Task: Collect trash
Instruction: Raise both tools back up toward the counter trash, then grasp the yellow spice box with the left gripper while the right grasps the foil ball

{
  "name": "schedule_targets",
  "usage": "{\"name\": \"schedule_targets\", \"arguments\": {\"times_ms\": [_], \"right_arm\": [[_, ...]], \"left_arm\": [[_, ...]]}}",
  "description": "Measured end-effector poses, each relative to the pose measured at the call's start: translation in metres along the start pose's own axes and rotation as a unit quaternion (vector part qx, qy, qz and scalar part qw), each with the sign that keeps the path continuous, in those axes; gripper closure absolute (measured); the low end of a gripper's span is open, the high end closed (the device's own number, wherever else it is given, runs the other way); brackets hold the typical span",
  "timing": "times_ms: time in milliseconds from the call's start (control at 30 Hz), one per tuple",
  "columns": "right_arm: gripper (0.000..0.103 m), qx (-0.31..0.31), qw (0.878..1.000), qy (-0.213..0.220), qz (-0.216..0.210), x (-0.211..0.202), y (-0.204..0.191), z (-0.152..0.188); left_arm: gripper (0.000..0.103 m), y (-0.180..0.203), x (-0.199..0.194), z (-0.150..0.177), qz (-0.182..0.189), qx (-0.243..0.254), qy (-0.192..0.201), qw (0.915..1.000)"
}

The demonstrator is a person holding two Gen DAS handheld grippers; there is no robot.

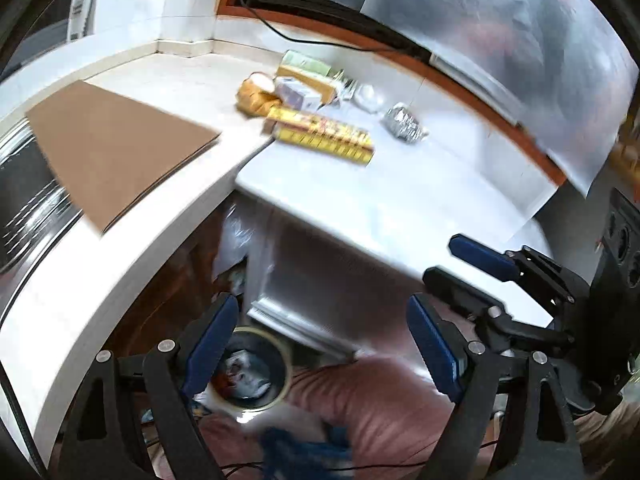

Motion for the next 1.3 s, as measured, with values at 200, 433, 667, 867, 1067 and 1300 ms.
{"name": "schedule_targets", "arguments": {"times_ms": [200,433,667,867,1067,1300], "right_arm": [[0.061,0.031,0.998,0.023,0.049,0.001,0.066,-0.06],[0.061,0.13,0.989,0.006,0.067,0.037,0.175,-0.106],[0.061,0.199,0.974,-0.005,0.107,0.09,0.259,-0.129],[0.061,0.23,0.967,-0.038,0.099,0.134,0.291,-0.125],[0.057,0.202,0.975,-0.038,0.087,0.15,0.283,-0.133],[0.054,0.162,0.979,-0.054,0.113,0.165,0.278,-0.134]], "left_arm": [[0.018,0.013,0.039,-0.059,0.031,-0.033,-0.021,0.9988],[0.018,0.018,0.103,-0.113,0.039,-0.061,-0.05,0.9961],[0.018,-0.003,0.171,-0.142,0.032,-0.153,-0.094,0.9832],[0.009,-0.025,0.201,-0.162,0.013,-0.217,-0.099,0.971],[0.009,-0.026,0.222,-0.185,-0.019,-0.192,-0.113,0.9746],[0.009,-0.006,0.246,-0.195,-0.079,-0.111,-0.145,0.9801]]}}
Point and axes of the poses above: each gripper's, at about its wrist camera, not at the fingertips, and x roughly the way its jaws point, y to its right, z to its underside, the point moved 9 cm from there along x, roughly the way its jaws point, and after that the axes turned 6 degrees about x, right-handed, at the moved point
